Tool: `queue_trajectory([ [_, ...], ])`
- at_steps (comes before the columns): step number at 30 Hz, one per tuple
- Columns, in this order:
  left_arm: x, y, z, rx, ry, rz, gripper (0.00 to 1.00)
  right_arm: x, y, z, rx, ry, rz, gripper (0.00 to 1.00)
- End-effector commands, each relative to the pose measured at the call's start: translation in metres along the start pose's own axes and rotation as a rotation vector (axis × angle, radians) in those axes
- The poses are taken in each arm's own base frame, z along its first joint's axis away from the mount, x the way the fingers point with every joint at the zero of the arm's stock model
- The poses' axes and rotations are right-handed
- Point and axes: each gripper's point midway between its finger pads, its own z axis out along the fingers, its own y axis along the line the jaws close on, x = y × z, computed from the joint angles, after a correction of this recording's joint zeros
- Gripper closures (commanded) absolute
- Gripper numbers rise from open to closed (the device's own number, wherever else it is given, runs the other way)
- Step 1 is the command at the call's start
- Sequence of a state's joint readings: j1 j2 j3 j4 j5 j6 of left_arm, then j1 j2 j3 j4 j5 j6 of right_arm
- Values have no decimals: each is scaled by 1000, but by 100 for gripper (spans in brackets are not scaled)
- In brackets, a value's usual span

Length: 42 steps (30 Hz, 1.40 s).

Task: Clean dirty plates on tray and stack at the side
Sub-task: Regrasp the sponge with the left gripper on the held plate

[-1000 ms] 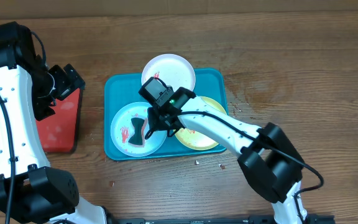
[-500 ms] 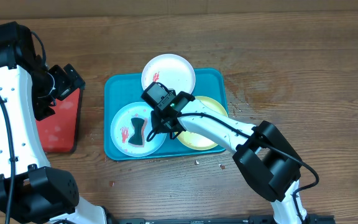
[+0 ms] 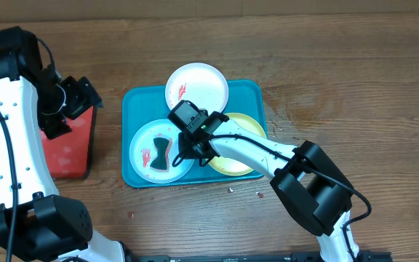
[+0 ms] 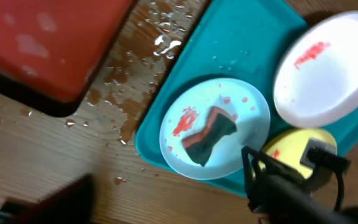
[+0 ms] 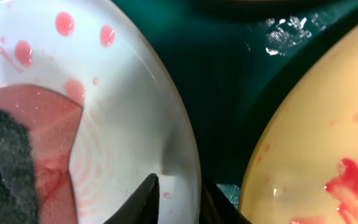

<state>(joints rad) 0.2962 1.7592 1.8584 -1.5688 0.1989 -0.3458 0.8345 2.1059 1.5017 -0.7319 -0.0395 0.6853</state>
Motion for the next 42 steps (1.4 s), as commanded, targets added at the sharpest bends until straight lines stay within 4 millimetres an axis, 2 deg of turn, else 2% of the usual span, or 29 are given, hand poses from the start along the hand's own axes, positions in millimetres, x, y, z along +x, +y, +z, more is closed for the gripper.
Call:
queue_trajectory([
  [1, 13, -19, 9, 50, 53, 115, 51, 2, 2, 1, -7, 5, 5, 85],
  [2, 17, -21, 14, 43, 67, 127, 61, 2, 2, 1, -7, 5, 5, 86],
  [3, 21, -23, 18, 35, 79, 140, 62, 2, 2, 1, -7, 5, 5, 86],
  [4, 25, -27, 26, 30, 91, 160, 51, 2, 1, 1, -7, 5, 5, 86],
  [5, 27, -30, 29, 30, 93, 171, 30, 2, 1, 1, -6, 5, 5, 86],
  [6, 27, -34, 33, 34, 90, 185, 15, 2, 1, 1, -7, 5, 5, 86],
  [7, 28, -37, 35, 34, 91, 195, 5, 2, 1, 1, -7, 5, 5, 86],
  [8, 27, -40, 35, 37, 84, 204, 0, 2, 1, 1, -7, 5, 5, 85],
  [9, 26, -41, 35, 42, 78, 205, 9, 2, 1, 1, -7, 5, 5, 83],
  [11, 26, -45, 40, 53, 77, 227, 34, 2, 1, 1, -8, 3, 6, 82],
  [12, 28, -45, 43, 52, 84, 246, 40, 1, 2, 1, -9, 1, 6, 81],
  [14, 39, -44, 54, 40, 123, 290, 45, 0, 2, 1, -11, -1, 6, 80],
  [17, 56, -44, 82, 23, 178, 319, 59, 0, 3, 1, -15, -4, 6, 78],
  [21, 82, -49, 134, 15, 217, 426, 59, 0, 4, 1, -20, 1, 5, 77],
  [24, 93, -53, 153, 17, 219, 467, 57, 0, 4, 1, -20, 1, 5, 77],
  [30, 99, -56, 170, 28, 202, 495, 51, 0, 4, 1, -22, -1, 5, 81],
  [35, 106, -45, 189, 20, 209, 469, 52, 2, 7, 0, -37, 14, 6, 82],
  [41, 106, -45, 193, 23, 202, 471, 52, 2, 6, 1, -32, 10, 23, 81],
  [42, 105, -45, 193, 24, 199, 472, 52, 3, 6, 1, -30, 11, 24, 77],
])
